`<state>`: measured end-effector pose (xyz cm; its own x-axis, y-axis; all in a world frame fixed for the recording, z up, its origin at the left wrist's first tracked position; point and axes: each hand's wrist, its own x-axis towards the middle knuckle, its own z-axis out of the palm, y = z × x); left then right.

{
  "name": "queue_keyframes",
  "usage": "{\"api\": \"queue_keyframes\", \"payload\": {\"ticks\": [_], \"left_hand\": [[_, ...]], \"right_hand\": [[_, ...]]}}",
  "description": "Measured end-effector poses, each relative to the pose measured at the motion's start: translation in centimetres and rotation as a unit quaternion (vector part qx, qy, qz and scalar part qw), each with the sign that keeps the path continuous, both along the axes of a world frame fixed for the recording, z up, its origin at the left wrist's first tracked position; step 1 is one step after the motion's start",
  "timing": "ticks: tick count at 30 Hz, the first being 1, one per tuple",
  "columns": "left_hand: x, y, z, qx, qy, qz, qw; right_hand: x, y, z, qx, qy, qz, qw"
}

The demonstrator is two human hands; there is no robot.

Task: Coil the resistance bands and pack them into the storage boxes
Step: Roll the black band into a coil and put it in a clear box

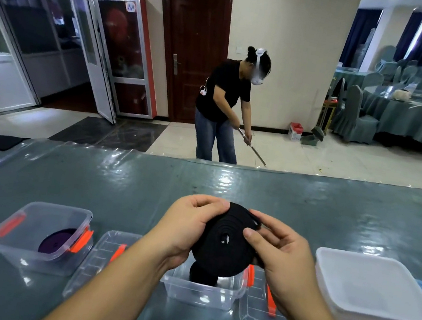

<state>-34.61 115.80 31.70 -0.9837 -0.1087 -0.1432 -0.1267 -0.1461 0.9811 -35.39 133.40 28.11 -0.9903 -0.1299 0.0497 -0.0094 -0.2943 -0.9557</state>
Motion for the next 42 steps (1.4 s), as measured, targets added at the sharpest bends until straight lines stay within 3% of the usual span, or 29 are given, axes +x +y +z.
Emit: {"api": "queue_keyframes", "payload": {"ticks": [7, 14, 21, 27, 33, 42], "left_hand": [[-0.8, -2.8, -3.6, -0.080, -0.061, -0.128, 0.987], [-4.2, -4.9, -8.2, -0.045, -0.084, -0.090, 0.991], [-7.6, -7.3, -13.2, -0.047, -0.138, -0.082, 0.986], [-11.0, -8.4, -17.3, -0.042, -0.155, -0.094, 0.982], [-13.2, -7.8, -21.7, -0.039, -0.216, -0.083, 0.972], [-16.0, -7.0, -26.5, -0.167, -0.289, -0.090, 0.938]], "right_hand": [[-2.8, 0.4, -3.1, 0.028, -0.091, 0.039, 0.995], [-5.1, -2.4, -5.5, 0.036, -0.152, 0.002, 0.988], [-7.4, -4.3, -8.2, 0.134, -0.216, 0.062, 0.965], [-9.5, -5.9, -11.3, 0.131, -0.260, -0.014, 0.957], [-12.4, -5.5, -14.6, 0.171, -0.298, -0.008, 0.939], [-17.1, -5.7, -21.0, 0.320, -0.300, 0.026, 0.898]]}}
